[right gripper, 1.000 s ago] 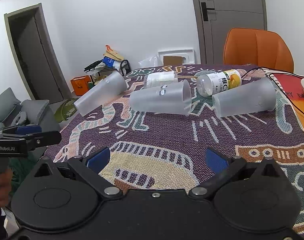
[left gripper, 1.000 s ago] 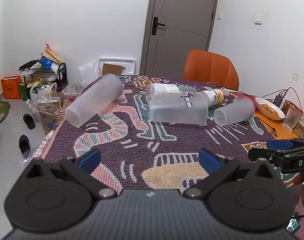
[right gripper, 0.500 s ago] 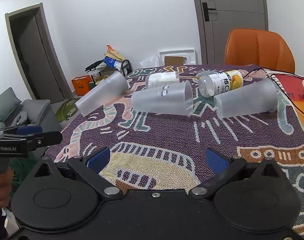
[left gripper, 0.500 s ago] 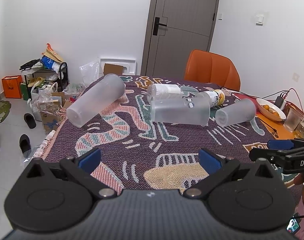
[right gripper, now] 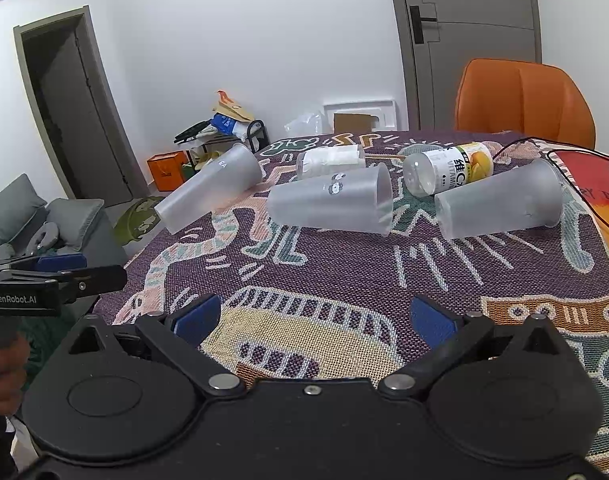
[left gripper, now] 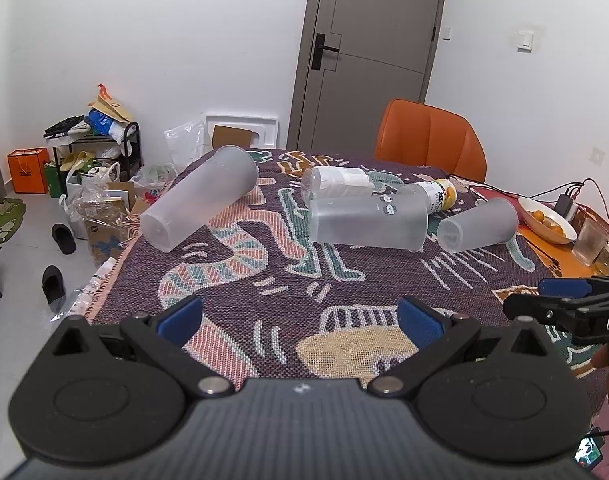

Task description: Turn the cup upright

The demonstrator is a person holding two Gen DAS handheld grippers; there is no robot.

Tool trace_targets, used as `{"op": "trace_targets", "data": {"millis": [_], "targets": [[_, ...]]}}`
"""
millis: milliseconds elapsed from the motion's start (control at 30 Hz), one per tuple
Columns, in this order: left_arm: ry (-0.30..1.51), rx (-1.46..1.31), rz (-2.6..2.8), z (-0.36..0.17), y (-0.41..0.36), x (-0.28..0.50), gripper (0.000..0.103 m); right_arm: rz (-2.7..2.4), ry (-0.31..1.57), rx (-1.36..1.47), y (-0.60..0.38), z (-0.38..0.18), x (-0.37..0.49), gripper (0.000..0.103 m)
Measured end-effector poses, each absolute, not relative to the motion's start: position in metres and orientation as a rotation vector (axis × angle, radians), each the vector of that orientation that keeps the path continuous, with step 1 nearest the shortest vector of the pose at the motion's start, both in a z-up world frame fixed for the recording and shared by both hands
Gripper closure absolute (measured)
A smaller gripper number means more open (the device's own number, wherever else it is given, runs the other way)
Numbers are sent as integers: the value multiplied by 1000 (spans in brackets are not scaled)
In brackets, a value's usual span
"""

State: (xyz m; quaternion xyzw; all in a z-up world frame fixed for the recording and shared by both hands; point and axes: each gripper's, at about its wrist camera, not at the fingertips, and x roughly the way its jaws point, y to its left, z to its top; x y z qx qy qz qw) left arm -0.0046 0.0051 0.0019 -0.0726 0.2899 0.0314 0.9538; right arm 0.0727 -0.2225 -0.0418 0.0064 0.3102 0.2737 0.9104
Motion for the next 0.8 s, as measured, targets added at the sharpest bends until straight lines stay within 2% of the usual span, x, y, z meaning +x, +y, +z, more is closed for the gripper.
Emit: {"op": "trace_targets", "data": {"millis": [800], "targets": [[572,-146,64,-6,19,4,0,580,644,23,-212,-47,84,0]]}}
